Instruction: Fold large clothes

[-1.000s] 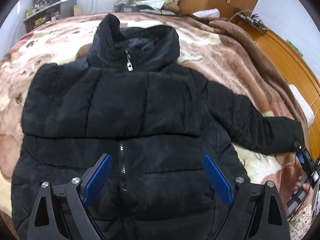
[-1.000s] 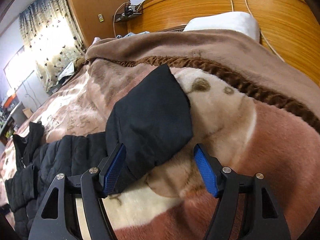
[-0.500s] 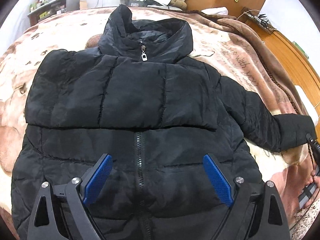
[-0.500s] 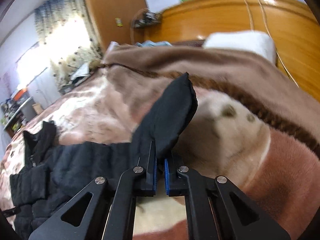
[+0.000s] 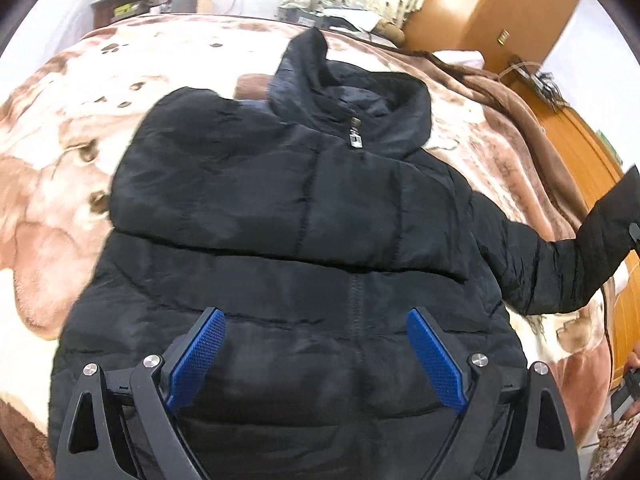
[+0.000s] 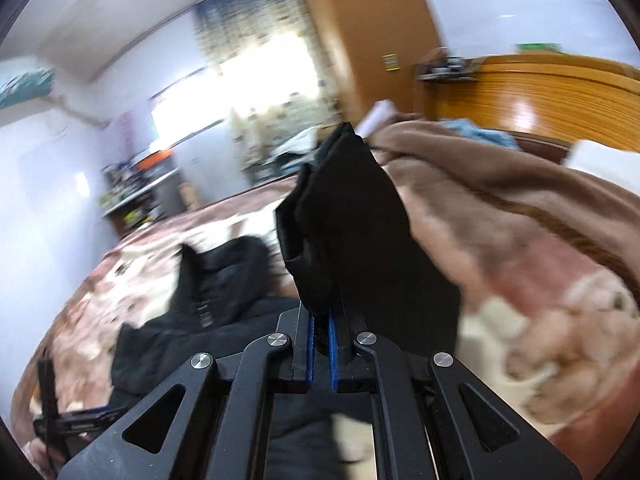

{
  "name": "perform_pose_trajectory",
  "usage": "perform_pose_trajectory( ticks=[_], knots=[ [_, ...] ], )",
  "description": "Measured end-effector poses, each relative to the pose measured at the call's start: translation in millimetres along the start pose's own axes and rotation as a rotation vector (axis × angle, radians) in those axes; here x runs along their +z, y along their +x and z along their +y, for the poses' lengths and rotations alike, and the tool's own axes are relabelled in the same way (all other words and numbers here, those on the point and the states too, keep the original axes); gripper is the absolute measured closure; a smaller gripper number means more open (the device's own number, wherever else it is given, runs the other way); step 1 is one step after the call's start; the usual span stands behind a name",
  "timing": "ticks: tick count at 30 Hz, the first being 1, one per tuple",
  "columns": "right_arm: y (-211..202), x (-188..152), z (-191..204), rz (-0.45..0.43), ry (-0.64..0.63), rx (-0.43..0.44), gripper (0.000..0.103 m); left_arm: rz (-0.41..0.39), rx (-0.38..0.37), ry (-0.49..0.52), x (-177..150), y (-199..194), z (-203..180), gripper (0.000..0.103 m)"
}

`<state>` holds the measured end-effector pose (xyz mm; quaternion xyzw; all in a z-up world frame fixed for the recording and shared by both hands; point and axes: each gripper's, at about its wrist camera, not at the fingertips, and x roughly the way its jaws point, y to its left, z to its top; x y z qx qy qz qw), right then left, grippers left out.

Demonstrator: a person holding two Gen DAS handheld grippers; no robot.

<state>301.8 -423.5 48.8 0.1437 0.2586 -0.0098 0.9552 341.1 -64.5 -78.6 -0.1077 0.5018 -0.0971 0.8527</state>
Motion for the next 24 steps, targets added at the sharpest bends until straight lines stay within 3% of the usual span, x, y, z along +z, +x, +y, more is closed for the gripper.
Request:
perform_pose_trajectory(
  ticks=[9,17,20,24],
  knots=[
    [70,-48,92,0.156,-0.123,0.11,0.098,-0.02,-0.021,-0.068,3,-11,42,0.011],
    [124,-111,119,0.357,-0.141,0.18,0.098,0.003,-0.064,-0.096,4,3,55,0.011],
    [134,-125,118,0.435,-0.107,0.215,0.094,0.023,-0.091,-0.081,5,11,48,0.011],
    [124,-126,113,0.448,-0.111,0.241,0.073,0.044,-0.161,-0.086,12,18,35,0.001]
  ],
)
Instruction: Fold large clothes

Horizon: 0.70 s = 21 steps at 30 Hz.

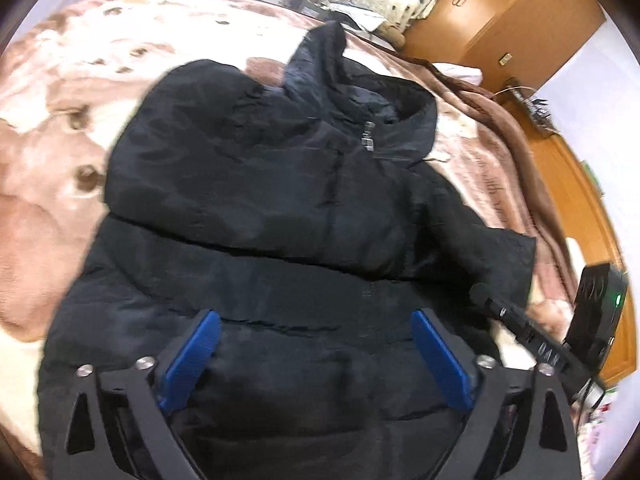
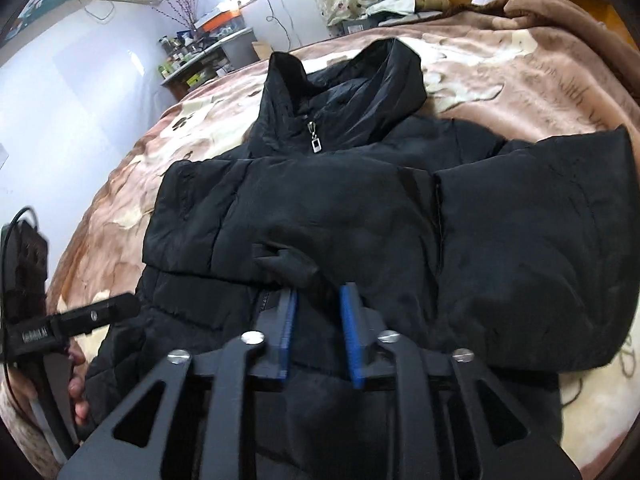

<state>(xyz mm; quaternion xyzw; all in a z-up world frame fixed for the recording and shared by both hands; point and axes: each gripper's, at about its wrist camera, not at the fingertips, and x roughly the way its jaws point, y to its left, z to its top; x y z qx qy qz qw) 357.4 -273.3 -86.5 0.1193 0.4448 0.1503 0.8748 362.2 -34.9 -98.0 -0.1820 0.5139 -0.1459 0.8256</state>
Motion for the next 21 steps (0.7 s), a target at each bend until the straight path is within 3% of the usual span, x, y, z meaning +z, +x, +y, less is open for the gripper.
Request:
perform_pose_trajectory(
  ticks=[1,3,4,7,13,16,21],
  knots=[
    [-5,0,0,-0.01,-0.008,0.0,0.071,0.0,-0.014,0.005,3,2,-5,0.001],
    [-20,-1,-5,-0.021,-0.008,0.02,0.055,0.008,-0.035,0.013,9,10,-17,0.001],
    [-26,-1,-8,-0.028,-0.004,0.031,0.052,0.016,-0.051,0.014,12,15,-23,0.001],
    [-48,-5,-20,-0.06,0.01,0.021,0.052,0.061,-0.086,0.019,21,35,-41,0.001],
    [-88,-16,-59,-0.146,0.066,-0.127,0.051,0.089,-0.037,0.155,29,76,-91,0.001],
    [-101,-23,-73,-0.17,0.068,-0.204,0.051,0.072,0.033,0.224,28,94,-113,0.001],
    [-111,-31,-92,-0.179,0.092,-0.244,0.051,0.093,0.073,0.184,26,120,-122,0.005]
  ],
)
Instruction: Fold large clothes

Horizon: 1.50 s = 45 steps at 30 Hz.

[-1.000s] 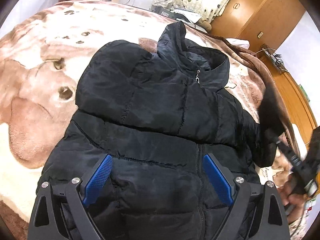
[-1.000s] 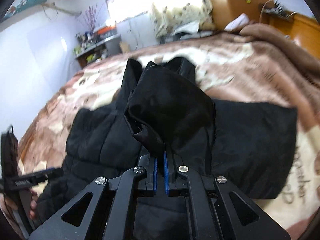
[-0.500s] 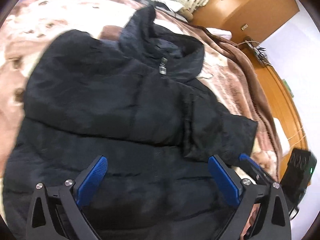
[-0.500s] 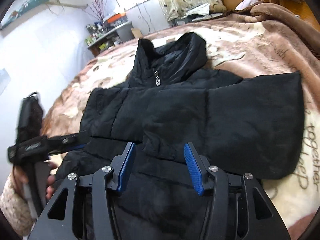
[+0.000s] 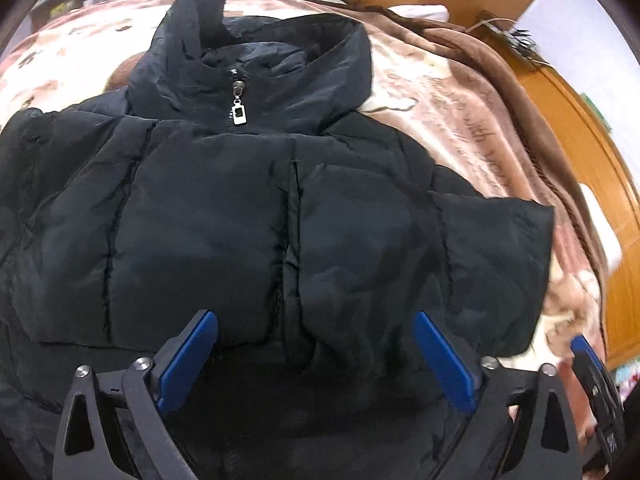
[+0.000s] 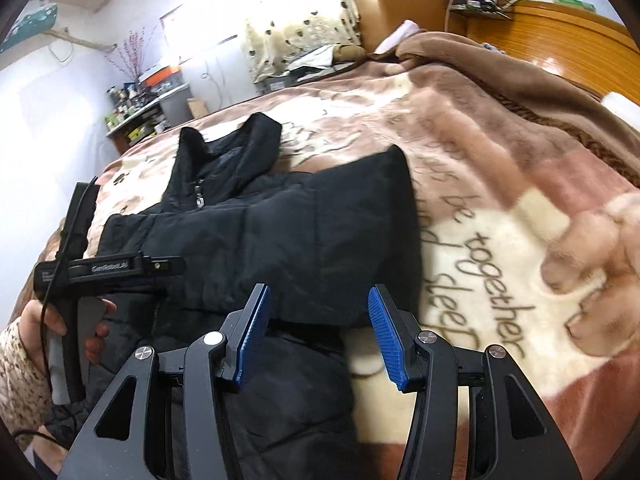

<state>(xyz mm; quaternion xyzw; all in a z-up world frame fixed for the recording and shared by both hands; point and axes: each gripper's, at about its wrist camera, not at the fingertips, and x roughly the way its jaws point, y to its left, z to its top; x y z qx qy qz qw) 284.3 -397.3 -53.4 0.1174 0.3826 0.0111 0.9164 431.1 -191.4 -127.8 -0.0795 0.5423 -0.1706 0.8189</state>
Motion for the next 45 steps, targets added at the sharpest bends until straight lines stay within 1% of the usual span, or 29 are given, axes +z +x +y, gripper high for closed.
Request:
perform_pose_trajectory(
  ticks=[1,2,3,4,5,6,8,9,10,13,17,18,20,23,27,30,32,34,36,38,41,43,45],
  knots=[
    [2,0,-2,0.0,0.001,-0.012,0.051,-0.002,0.018,0.004,0,3,-2,0.009],
    [3,0,-5,-0.001,0.004,-0.02,0.051,0.005,0.03,0.004,-1,7,-4,0.023],
    [5,-1,-8,0.001,0.013,-0.028,0.051,0.022,0.037,0.009,-2,11,-7,0.035],
    [7,-1,-11,0.006,0.028,-0.027,0.051,0.03,0.042,0.015,-4,12,-7,0.04],
    [10,-1,-14,0.012,0.044,-0.024,0.051,0.035,0.049,0.025,-5,13,-10,0.054],
    [10,-3,-17,0.014,0.053,-0.027,0.051,0.036,0.048,0.031,-7,13,-11,0.07],
    [11,-6,-21,0.018,0.067,-0.036,0.051,0.024,0.046,0.034,-9,7,-11,0.089],
    [11,-6,-21,0.018,0.072,-0.039,0.051,0.015,0.037,0.029,-9,2,-10,0.095],
    [11,-6,-21,0.018,0.073,-0.044,0.051,-0.001,0.026,0.022,-9,-5,-9,0.096],
    [8,-5,-20,0.013,0.071,-0.05,0.051,-0.077,0.027,0.064,-9,-34,-13,0.099],
    [5,3,-15,-0.002,0.074,-0.068,0.051,-0.157,-0.038,0.05,-1,-74,-9,0.099],
    [5,5,-14,-0.007,0.076,-0.063,0.051,-0.184,-0.041,0.057,2,-85,-8,0.099],
    [4,11,-6,-0.016,0.067,-0.061,0.051,-0.219,-0.043,0.064,9,-100,-6,0.099],
    [7,18,8,-0.02,0.036,-0.053,0.051,-0.257,-0.036,0.036,17,-116,10,0.099],
    [16,25,26,-0.02,0.012,-0.037,0.051,-0.287,0.009,-0.013,24,-129,44,0.099],
    [27,30,40,-0.008,-0.013,-0.025,0.051,-0.279,0.038,-0.051,22,-128,73,0.099],
    [37,31,50,0.005,-0.034,-0.021,0.051,-0.26,0.057,-0.073,19,-122,91,0.099],
    [49,32,58,0.028,-0.046,-0.023,0.051,-0.24,0.087,-0.099,15,-111,108,0.099],
    [62,32,65,0.048,-0.06,-0.025,0.051,-0.218,0.1,-0.12,10,-99,121,0.099],
    [73,33,69,0.061,-0.07,-0.047,0.051,-0.205,0.105,-0.147,6,-88,133,0.099],
    [90,32,71,0.085,-0.082,-0.063,0.051,-0.209,0.145,-0.125,1,-76,138,0.098],
    [103,30,70,0.105,-0.104,-0.094,0.051,-0.205,0.175,-0.106,0,-66,137,0.097],
    [114,27,67,0.124,-0.117,-0.116,0.051,-0.187,0.196,-0.093,0,-56,138,0.096]
  ],
)
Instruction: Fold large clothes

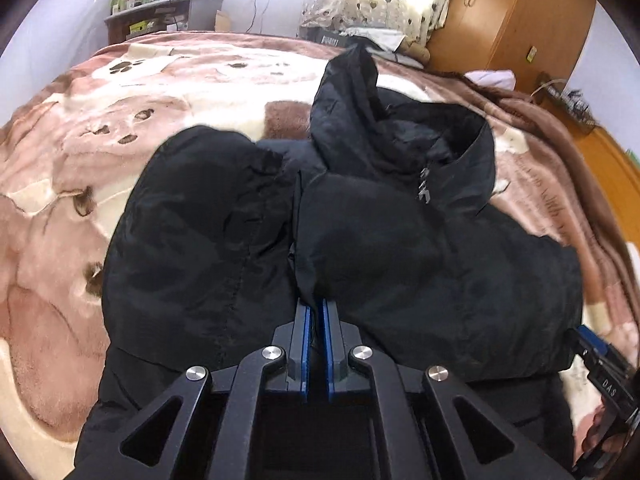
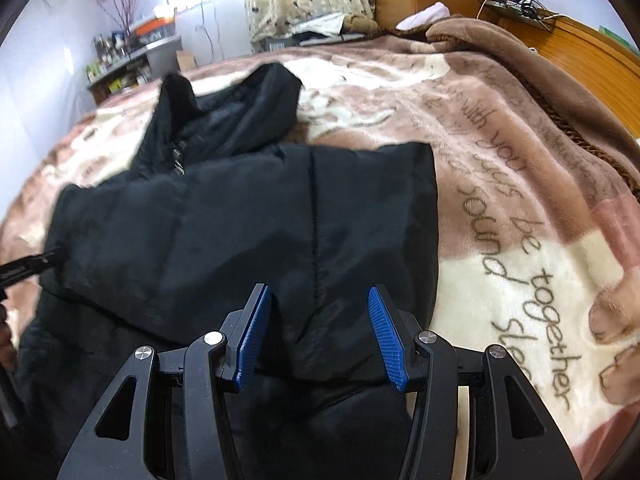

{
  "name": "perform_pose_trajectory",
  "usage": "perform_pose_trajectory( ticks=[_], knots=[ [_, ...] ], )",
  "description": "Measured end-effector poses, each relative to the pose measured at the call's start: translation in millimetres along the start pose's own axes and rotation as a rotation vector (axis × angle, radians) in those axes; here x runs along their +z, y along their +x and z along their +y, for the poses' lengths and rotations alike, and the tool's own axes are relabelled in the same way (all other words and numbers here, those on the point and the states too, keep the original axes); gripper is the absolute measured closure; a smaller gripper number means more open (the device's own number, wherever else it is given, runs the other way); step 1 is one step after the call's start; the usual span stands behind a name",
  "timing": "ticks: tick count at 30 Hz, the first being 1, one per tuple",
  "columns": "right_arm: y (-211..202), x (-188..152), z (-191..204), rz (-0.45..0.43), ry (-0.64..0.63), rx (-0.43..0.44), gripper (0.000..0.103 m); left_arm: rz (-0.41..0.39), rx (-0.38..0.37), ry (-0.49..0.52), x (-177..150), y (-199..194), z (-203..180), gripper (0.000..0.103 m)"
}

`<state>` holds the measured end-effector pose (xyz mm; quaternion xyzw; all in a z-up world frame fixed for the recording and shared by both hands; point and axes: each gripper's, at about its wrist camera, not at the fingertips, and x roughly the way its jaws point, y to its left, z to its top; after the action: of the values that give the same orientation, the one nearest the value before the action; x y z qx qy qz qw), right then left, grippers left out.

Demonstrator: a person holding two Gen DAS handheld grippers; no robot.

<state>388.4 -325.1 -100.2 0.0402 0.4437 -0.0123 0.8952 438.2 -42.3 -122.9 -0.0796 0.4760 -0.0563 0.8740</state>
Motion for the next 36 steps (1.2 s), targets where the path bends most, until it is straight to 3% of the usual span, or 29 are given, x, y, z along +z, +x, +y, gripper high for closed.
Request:
perform_pose_trajectory(
  ticks=[9,22,25,27,28,36],
  knots=[
    [33,-8,6,0.045,-0.024,-0.021,0.049,0.049,0.013,0.026,0,29,4,0.094],
    [47,-5,9,0.077,-0.047,-0.047,0.048,0.064,0.016,0.022,0,32,3,0.093],
    [40,0,9,0.086,-0.036,-0.06,0.047,0.072,0.006,-0.024,1,21,10,0.076],
    [22,1,10,0.048,-0.023,-0.057,0.034,0.075,0.0,-0.035,0,10,15,0.038],
    [16,2,11,0.031,-0.015,-0.049,0.03,0.068,-0.004,-0.047,-2,2,18,0.033],
    [-49,-5,15,-0.054,-0.003,-0.036,0.027,0.046,-0.029,-0.044,-17,-57,35,0.032]
  ],
)
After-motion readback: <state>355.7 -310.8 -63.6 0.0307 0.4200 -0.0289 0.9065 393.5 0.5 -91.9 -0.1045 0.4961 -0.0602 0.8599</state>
